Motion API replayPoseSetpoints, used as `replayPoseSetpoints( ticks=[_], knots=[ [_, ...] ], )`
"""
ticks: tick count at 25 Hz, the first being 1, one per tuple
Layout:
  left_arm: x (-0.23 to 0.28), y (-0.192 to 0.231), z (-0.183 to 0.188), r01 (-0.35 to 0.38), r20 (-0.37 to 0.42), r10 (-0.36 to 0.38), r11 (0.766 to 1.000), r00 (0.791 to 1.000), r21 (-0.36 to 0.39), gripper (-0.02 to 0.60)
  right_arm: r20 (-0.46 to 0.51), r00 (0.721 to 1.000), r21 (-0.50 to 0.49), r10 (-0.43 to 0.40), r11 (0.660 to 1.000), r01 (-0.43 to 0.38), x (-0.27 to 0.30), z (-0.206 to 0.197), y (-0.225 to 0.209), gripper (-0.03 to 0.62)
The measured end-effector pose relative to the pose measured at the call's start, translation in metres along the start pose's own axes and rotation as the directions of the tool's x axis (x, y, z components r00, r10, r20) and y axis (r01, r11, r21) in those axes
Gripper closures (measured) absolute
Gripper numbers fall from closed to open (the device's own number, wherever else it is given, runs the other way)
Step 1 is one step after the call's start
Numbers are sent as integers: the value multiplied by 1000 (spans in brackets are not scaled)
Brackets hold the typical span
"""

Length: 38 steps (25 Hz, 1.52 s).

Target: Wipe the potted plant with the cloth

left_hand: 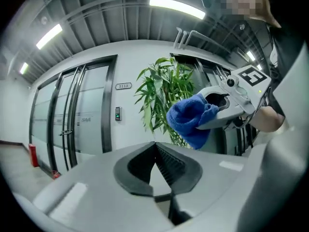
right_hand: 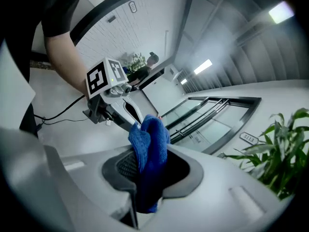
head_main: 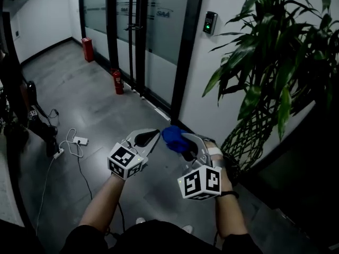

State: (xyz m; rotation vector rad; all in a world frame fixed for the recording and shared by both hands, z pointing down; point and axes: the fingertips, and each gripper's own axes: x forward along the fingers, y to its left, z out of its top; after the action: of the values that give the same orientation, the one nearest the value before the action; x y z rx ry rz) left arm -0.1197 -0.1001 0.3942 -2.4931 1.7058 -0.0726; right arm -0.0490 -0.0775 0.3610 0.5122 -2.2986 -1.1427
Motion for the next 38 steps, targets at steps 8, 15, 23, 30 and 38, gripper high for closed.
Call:
replayPoseSetpoints(
  ticks=[8,15,23,30,38],
  knots=[
    [-85,104,-23,-134,-7,134,991,991,-21,575,58,998,11,37,999,-37,78,63,37,499],
    [-58,156,-38,-116,13,117,992,993,-50,575,64,997,83,-50,996,44,146,58,-12,499],
    [12,242,-41,-97,16,96,995,995,22,575,141,984,177,-106,981,80,256,44,-63,499],
    [126,271,-40,34,59,-37,999,998,39,575,127,983,197,-134,974,107,287,6,-98,499],
    [276,195,-41,425,115,-424,905,898,21,575,5,967,228,-256,941,249,268,-15,-160,499]
  ],
)
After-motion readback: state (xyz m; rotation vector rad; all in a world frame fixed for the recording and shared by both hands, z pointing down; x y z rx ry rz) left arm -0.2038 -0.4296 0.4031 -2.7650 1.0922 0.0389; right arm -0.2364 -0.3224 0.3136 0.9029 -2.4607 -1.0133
